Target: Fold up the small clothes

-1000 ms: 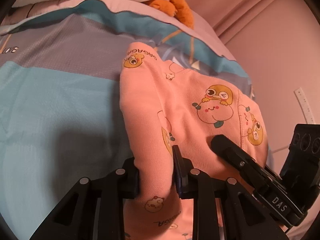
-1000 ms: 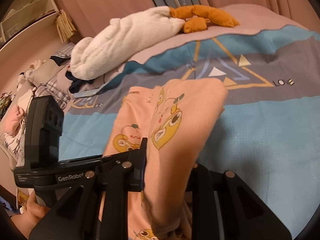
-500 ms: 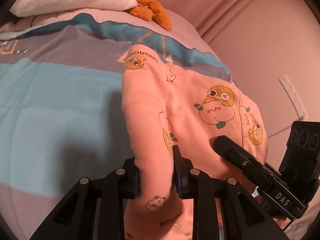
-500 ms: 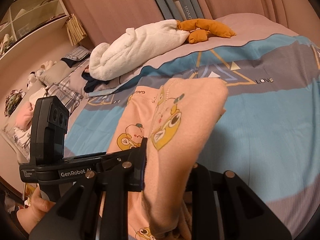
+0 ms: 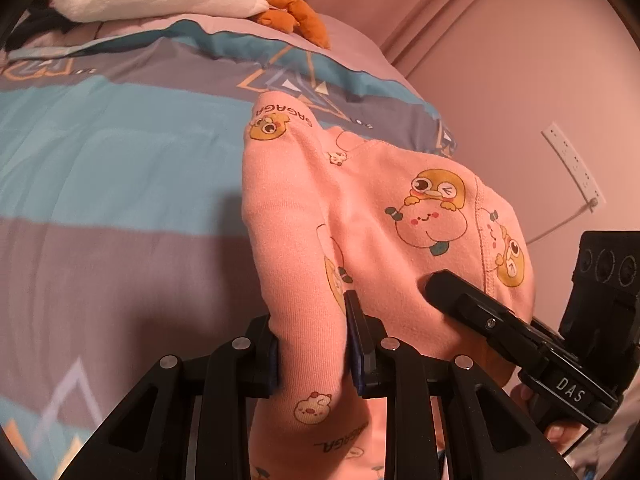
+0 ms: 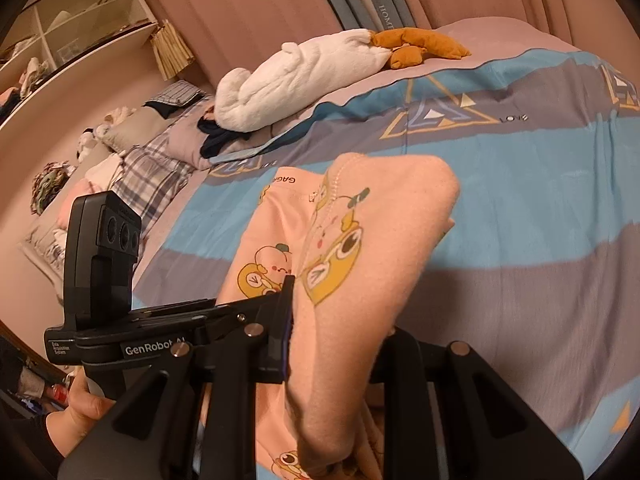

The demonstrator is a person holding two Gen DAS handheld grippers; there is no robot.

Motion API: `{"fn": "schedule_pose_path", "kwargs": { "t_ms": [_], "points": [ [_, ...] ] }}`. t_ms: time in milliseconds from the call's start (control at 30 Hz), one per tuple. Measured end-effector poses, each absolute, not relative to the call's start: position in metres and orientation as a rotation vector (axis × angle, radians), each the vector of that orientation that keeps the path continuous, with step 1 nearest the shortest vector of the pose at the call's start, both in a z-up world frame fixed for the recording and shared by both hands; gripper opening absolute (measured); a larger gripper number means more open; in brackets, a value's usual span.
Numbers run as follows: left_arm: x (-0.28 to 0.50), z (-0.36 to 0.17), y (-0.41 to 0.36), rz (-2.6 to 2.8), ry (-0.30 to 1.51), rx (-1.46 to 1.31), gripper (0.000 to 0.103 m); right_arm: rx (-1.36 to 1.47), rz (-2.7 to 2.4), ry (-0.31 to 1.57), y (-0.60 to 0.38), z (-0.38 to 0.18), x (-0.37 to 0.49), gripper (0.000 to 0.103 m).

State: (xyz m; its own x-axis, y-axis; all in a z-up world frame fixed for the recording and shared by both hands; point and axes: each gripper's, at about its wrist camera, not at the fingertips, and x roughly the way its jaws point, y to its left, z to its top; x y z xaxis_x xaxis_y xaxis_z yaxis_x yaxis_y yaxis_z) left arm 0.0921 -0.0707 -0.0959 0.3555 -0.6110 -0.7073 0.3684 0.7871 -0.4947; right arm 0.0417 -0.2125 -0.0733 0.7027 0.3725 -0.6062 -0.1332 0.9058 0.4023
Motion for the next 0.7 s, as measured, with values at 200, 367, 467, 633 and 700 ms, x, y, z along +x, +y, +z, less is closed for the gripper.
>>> {"fn": "schedule_pose_path", "kwargs": {
  "t_ms": [200, 367, 467, 633, 700],
  "points": [
    [0.059, -0.089, -0.050, -0.600, 0.996, -0.256, 0.025, 0.339, 0.339, 0.751, -0.190, -0.074, 0.015, 0.022],
    [0.034, -0.082, -0.028, -0.566, 0.965, -0.268, 0.025, 0.322, 0.379, 0.751, -0.170, -0.070, 0.001, 0.022],
    [0.025, -0.078, -0.017, -0.543, 0.950, -0.278, 0.025, 0.302, 0.409, 0.749, -0.156, -0.067, -0.005, 0.022],
    [0.010, -0.071, 0.006, -0.506, 0.916, -0.307, 0.025, 0.272, 0.457, 0.737, -0.135, -0.060, -0.013, 0.022],
    [0.002, -0.067, 0.015, -0.491, 0.902, -0.311, 0.025, 0.263, 0.477, 0.732, -0.126, -0.057, -0.014, 0.022]
  ]
}}
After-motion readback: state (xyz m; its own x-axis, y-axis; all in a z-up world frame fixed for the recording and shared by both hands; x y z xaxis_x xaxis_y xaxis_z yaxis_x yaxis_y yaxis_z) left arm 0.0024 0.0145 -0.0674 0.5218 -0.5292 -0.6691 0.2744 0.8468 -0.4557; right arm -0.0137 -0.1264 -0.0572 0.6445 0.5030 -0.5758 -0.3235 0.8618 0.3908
